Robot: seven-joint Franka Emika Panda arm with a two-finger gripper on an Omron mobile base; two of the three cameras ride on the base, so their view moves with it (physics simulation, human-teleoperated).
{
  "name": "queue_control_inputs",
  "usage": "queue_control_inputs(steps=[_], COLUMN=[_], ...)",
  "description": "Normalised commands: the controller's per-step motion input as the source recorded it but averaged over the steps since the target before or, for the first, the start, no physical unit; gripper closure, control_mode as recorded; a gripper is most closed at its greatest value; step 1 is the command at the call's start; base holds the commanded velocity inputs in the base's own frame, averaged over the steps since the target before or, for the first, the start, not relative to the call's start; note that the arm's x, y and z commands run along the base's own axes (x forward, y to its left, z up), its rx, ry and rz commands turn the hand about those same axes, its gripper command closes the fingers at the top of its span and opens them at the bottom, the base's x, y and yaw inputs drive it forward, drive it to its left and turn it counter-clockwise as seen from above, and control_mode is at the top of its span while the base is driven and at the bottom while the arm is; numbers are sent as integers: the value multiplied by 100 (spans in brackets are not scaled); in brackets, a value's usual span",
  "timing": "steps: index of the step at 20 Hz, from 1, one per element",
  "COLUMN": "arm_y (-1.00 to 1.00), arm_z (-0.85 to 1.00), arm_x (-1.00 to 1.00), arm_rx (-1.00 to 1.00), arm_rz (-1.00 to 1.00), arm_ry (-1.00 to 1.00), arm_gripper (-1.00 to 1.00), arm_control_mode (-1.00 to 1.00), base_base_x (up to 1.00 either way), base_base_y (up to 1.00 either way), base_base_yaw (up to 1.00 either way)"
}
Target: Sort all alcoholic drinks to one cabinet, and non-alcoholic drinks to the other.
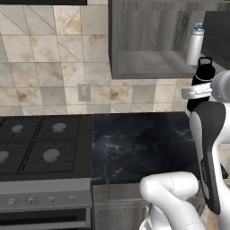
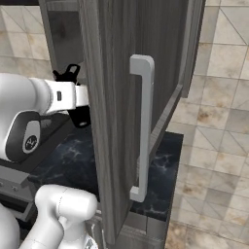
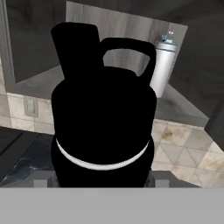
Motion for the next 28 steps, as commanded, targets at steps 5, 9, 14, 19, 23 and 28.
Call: queue_control_inputs(steps=[5, 9, 14, 19, 23, 28], arm_y=[0, 1, 9, 13, 11, 4], arm_z=[23, 22, 27, 24, 19, 15], arm_x=[-2, 0, 0, 0, 3, 6], arm_rx=[0, 0, 0, 0, 0, 0], arm_rz=[-2, -1, 0, 0, 0, -1], arm_ry=[-8, -8, -3, -5, -5, -6], arm_gripper=[100, 100, 100, 100, 100, 100], arm_control_mode=[-100, -100, -100, -100, -100, -100], base_base_x=[0, 0, 0, 0, 0, 0], base_base_y=[0, 0, 0, 0, 0, 0], base_base_yaw=[0, 0, 0, 0, 0, 0])
